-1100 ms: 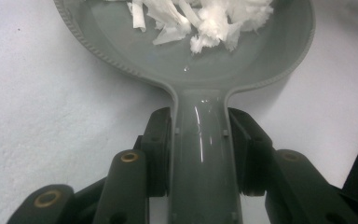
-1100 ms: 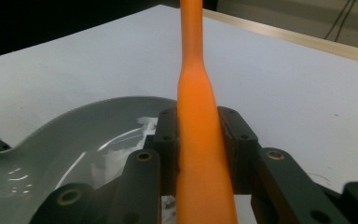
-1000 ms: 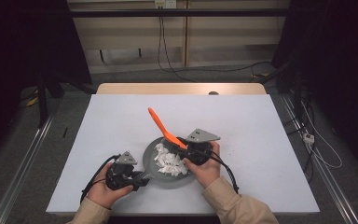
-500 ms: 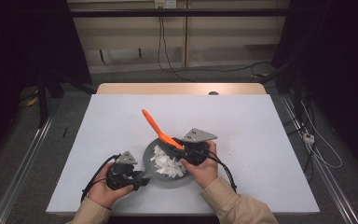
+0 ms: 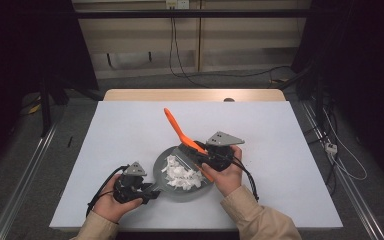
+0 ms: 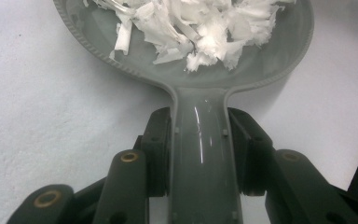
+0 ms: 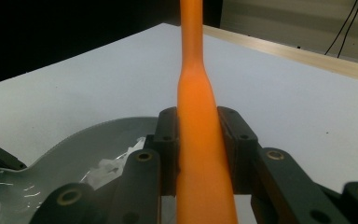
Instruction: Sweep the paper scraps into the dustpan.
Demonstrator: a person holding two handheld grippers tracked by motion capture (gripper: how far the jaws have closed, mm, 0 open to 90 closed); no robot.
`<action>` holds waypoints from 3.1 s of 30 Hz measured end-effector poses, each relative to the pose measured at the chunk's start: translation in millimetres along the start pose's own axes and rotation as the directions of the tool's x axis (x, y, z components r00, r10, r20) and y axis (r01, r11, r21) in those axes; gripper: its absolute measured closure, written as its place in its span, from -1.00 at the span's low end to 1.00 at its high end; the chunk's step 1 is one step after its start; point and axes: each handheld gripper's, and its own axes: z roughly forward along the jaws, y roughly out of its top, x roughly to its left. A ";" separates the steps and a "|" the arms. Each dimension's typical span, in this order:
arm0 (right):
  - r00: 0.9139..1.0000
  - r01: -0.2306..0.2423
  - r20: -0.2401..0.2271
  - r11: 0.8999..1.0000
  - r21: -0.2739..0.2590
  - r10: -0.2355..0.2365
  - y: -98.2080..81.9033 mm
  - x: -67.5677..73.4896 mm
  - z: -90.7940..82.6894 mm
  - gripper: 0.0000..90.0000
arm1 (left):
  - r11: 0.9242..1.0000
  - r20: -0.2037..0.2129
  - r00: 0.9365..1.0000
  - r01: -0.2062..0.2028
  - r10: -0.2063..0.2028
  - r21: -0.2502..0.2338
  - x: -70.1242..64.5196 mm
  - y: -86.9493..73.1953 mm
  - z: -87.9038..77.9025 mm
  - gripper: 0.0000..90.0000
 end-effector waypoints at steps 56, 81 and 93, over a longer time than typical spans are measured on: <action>0.994 -0.031 0.109 0.999 -0.014 0.032 -8.1 -34.5 -23.9 0.59 | 0.997 -0.122 0.993 -0.009 -0.001 -0.082 -4.2 4.3 -2.1 0.40; 0.987 -0.054 0.149 0.998 -0.021 0.056 -12.3 -52.6 -46.0 0.59 | 0.983 -0.161 0.981 0.076 -0.103 -0.166 14.2 -0.4 -21.4 0.40; 0.985 -0.061 0.157 0.998 -0.033 0.066 -13.1 -60.6 -54.6 0.59 | 0.974 -0.176 0.973 0.115 -0.150 -0.194 23.6 -3.7 -30.3 0.40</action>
